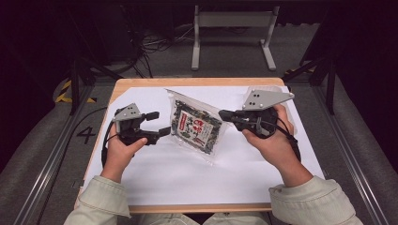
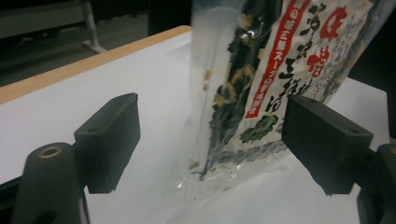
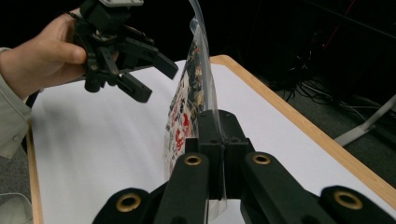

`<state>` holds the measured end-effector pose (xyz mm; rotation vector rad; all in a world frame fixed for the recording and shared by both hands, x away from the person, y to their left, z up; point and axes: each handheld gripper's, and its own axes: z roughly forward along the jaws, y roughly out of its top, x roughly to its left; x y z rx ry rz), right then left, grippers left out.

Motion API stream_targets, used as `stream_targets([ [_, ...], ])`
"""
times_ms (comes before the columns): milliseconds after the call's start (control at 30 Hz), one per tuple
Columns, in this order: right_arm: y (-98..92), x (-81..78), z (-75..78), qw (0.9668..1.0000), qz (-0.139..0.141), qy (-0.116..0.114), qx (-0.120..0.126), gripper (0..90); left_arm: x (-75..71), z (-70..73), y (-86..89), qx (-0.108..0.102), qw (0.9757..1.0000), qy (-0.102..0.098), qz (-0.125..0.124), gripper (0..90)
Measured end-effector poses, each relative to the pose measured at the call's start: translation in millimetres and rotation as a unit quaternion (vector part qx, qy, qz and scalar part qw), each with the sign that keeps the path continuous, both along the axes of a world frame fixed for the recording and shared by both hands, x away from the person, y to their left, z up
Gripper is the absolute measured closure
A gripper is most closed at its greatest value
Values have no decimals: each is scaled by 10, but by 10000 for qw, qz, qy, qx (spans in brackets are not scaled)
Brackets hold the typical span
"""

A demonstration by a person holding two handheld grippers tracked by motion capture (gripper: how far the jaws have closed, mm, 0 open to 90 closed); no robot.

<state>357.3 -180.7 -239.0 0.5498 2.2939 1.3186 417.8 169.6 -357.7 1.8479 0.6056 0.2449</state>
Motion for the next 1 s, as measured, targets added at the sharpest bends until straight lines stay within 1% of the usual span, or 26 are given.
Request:
stream_targets([
  [33,0,0,0,10000,0,0,0,893,0,0,0,0,10000,0,0,208],
  [133,-8,3,5,10000,15,11,35,892,28,-28,-71,-123,9996,-28,-247,216],
  [167,-11,6,4,10000,16,10,48,892,33,-37,-83,-172,9995,-1,-278,226],
  [233,-13,10,2,10000,18,11,70,892,57,-50,-99,-218,9992,-26,-338,238],
  [267,-12,11,1,10000,23,7,79,892,64,-58,-112,-286,9988,-18,-404,256],
  [300,-11,12,-1,10000,26,7,95,893,65,-58,-117,-280,9986,-39,-449,280],
  [333,-10,13,-3,9999,28,3,105,892,55,-58,-126,-293,9985,2,-468,301],
  [367,-11,15,-4,9999,28,4,115,892,53,-53,-128,-218,9987,-61,-459,320],
  [400,-12,20,-7,9999,23,6,127,893,40,-49,-130,-217,9988,-43,-438,347],
  [433,-14,24,-9,9999,22,11,136,892,36,-43,-124,-188,9988,-86,-434,377],
  [500,-20,29,-11,9999,16,24,152,893,16,-29,-103,-179,9988,-91,-436,461],
  [567,-26,31,-14,9998,6,32,175,893,-10,-9,-86,-226,9988,-91,-429,553],
  [600,-29,36,-16,9998,17,33,193,893,-12,-4,-82,-208,9987,-137,-448,583],
  [633,-30,37,-18,9998,7,44,194,893,-18,-1,-85,-204,9987,-132,-450,602],
  [667,-31,39,-21,9998,1,42,201,893,-23,-1,-90,-250,9981,-96,-546,639],
  [700,-32,42,-25,9997,21,46,226,893,-32,-5,-114,-314,9974,0,-647,652],
  [733,-30,43,-29,9996,51,61,255,893,-44,-9,-152,-200,9980,-47,-603,649],
  [767,-30,43,-29,9996,51,61,255,893,-44,-9,-152,-200,9980,-47,-603,618],
  [800,-21,38,-34,9996,76,53,254,893,-46,-7,-167,-58,9986,-120,-507,618],
  [833,-17,30,-35,9997,83,20,232,893,-48,-6,-173,-3,9991,-184,-385,557],
  [900,-22,11,-27,9996,107,-31,240,893,-45,5,-147,36,9996,-200,-215,470],
  [933,-29,0,-20,9996,113,-43,244,893,-38,12,-125,73,9996,-272,-94,434],
  [1000,-37,-11,-14,9996,144,-76,240,893,-13,12,-95,-17,9997,-261,28,350],
])
